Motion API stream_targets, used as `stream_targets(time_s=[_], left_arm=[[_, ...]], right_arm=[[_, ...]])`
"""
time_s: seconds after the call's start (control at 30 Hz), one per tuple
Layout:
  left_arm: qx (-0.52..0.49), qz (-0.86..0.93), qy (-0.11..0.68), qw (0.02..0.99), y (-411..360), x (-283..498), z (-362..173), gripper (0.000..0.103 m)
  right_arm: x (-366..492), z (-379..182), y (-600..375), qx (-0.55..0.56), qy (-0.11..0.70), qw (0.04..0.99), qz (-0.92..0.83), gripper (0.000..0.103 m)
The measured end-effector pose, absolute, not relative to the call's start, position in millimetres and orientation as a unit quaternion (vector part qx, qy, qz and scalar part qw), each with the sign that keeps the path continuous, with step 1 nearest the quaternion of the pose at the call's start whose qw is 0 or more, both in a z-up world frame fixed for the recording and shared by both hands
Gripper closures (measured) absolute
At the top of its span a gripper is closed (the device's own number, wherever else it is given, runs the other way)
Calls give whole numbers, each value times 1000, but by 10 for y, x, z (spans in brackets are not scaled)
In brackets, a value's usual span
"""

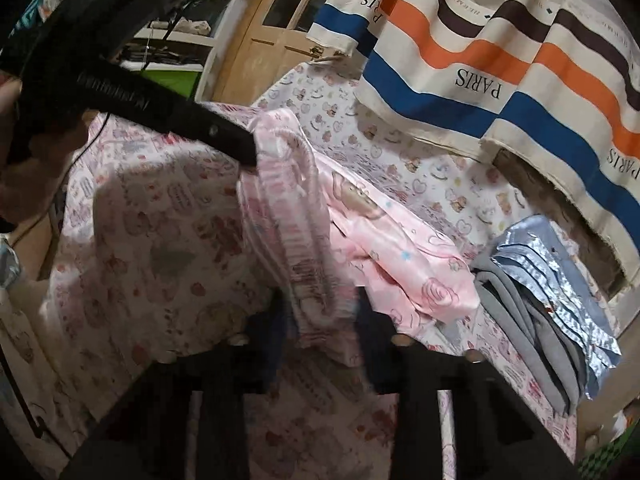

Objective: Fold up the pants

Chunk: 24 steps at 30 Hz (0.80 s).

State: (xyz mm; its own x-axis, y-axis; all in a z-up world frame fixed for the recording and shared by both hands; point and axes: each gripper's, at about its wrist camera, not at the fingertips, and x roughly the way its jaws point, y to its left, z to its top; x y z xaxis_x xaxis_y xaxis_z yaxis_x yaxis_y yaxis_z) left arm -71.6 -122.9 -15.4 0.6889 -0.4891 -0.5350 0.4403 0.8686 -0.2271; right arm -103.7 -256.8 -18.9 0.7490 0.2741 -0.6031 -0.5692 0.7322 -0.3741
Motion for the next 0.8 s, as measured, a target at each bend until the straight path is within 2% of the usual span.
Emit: stream_targets(time_s=[0.17,0.27,0.43,0.53,0.6,0.67,0.73,0.8], left_arm=[[-26,-270,267,925,-1116,-909,-62,59],[-9,-280,249,927,-1088,-984,-19,49],[34,-281,251,926,-1191,-850,-59,37],[54,-259,267,927,-1244,-567,-96,37],[51,-258,277,924,-1235,-363,-101,46],[36,-279,293,914,-1225,-194,-81,88],[12,-299,298,906,-1193,-67,-28,96],[5,-296,292,910,-1175,23,29,96]], right_arm=[[-842,38,-2758,-196,274,907,254,81],[-677,163,-2873,-146,281,912,261,82],[-450,365,-2949,-105,275,912,286,82],[-350,445,-2946,-104,269,911,294,82],[-278,491,-2941,-97,268,909,304,82],[-165,528,-2932,-90,272,904,318,82],[-27,546,-2937,-76,276,902,323,82],[144,537,-2962,-59,284,901,322,82]])
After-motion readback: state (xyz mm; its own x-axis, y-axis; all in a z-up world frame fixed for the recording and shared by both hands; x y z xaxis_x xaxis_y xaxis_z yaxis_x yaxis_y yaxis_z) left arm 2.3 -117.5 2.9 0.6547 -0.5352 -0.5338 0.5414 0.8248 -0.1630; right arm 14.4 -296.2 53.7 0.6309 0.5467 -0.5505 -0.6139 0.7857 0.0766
